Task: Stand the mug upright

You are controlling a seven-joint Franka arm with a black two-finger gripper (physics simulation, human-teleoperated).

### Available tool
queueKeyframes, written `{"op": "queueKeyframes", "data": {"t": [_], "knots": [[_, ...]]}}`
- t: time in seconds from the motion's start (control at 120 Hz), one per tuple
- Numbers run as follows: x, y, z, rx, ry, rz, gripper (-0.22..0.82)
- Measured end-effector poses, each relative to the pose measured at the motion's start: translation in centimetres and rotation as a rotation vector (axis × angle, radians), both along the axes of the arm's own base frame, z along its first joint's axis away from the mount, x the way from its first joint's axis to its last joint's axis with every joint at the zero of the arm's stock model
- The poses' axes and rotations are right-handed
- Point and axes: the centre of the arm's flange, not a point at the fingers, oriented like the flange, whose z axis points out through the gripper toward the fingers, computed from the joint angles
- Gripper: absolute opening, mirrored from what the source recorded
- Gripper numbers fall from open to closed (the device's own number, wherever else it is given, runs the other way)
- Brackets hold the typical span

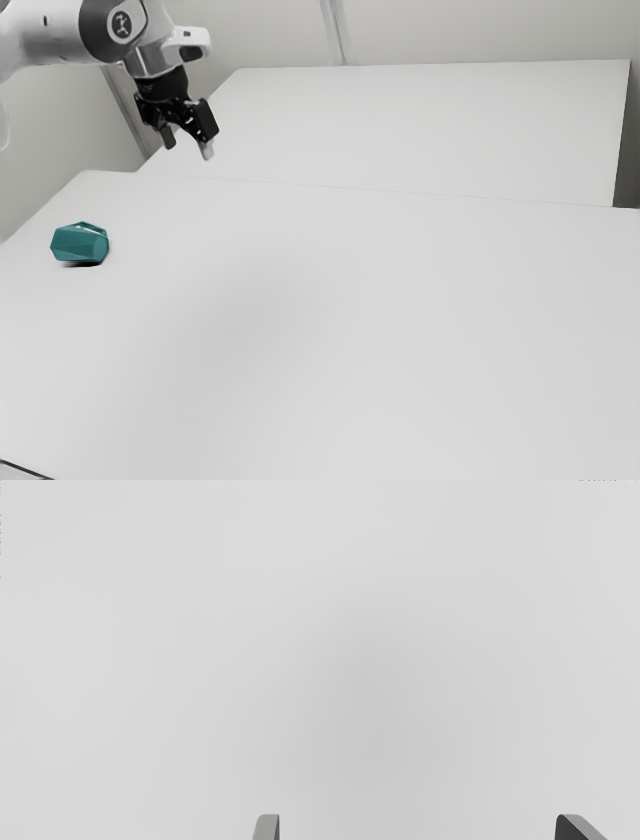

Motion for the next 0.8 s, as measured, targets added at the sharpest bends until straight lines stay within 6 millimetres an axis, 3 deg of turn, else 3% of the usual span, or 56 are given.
{"op": "queueKeyframes", "data": {"t": [0.175,0.267,0.417,0.5,0.642,0.742,0.8], "knots": [[-0.5,0.8,-0.6,0.000,0.000,0.016,0.60],[-1.8,3.8,-1.9,-0.008,0.013,0.070,0.60],[-5.8,9.1,-4.8,-0.021,0.009,0.170,0.60],[-7.8,14.2,-6.7,-0.026,-0.003,0.262,0.60],[-10.9,25.8,-10.0,-0.131,-0.071,0.447,0.60],[-12.4,33.8,-13.2,-0.243,-0.141,0.536,0.60],[-12.8,37.1,-14.7,-0.288,-0.193,0.551,0.60]]}}
